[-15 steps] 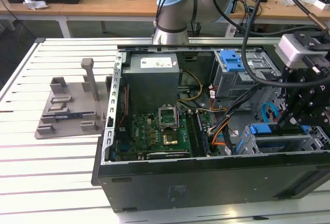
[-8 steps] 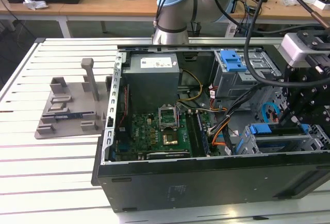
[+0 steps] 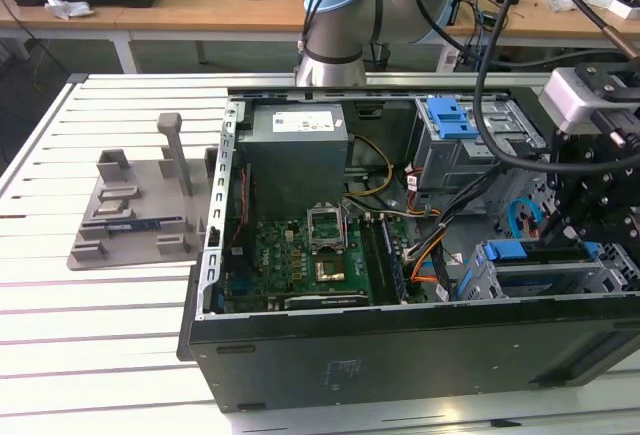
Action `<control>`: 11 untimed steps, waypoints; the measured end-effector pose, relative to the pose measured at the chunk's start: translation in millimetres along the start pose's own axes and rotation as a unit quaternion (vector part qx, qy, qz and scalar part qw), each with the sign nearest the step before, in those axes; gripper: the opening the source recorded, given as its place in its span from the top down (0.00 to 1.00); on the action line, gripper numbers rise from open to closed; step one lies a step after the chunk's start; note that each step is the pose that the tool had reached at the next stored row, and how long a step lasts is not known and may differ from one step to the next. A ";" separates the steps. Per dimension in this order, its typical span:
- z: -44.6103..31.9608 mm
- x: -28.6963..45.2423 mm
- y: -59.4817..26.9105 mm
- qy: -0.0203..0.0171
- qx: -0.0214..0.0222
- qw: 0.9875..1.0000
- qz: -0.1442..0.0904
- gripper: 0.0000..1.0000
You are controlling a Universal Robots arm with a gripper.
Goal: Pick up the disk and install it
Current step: 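Insert the second disk wire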
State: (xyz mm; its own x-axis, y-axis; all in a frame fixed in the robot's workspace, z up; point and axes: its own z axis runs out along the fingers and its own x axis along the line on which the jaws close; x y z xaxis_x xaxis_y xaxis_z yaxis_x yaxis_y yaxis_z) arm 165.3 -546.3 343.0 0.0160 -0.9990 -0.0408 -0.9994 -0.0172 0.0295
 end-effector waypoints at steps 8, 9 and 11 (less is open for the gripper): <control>2.0 0.1 0.0 0.000 -0.001 1.000 0.000 0.76; -1.5 -0.1 0.1 0.000 -0.001 1.000 0.000 0.76; -8.4 -0.9 0.3 0.000 -0.001 1.000 0.000 0.76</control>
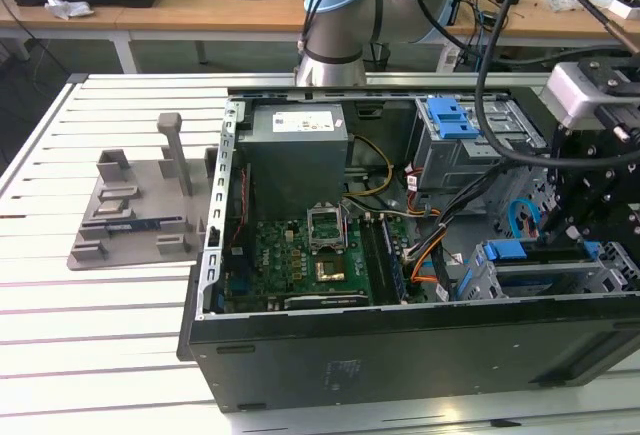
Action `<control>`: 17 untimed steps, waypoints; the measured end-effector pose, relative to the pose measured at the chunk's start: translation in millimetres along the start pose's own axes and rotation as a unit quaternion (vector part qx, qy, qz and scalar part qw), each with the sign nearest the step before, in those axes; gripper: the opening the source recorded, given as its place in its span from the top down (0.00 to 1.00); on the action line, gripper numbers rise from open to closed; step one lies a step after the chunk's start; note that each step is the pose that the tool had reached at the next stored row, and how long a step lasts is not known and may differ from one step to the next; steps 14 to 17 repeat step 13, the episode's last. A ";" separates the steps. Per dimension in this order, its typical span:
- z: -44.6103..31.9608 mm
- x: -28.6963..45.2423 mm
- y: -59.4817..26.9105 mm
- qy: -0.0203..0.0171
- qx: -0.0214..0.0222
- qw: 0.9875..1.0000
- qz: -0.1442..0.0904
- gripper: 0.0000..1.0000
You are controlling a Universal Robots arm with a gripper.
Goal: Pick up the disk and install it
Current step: 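Insert the second disk wire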
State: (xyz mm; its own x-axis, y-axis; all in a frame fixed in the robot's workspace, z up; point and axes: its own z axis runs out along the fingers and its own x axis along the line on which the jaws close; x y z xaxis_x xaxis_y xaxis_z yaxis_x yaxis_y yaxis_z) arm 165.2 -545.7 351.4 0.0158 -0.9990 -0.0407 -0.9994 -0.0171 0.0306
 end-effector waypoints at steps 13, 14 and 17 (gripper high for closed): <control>-43.1 -11.2 1.1 0.000 0.000 1.000 0.000 0.89; -43.1 -11.2 1.1 0.000 0.000 1.000 0.000 0.89; -43.1 -11.2 1.1 0.000 0.000 1.000 0.000 0.89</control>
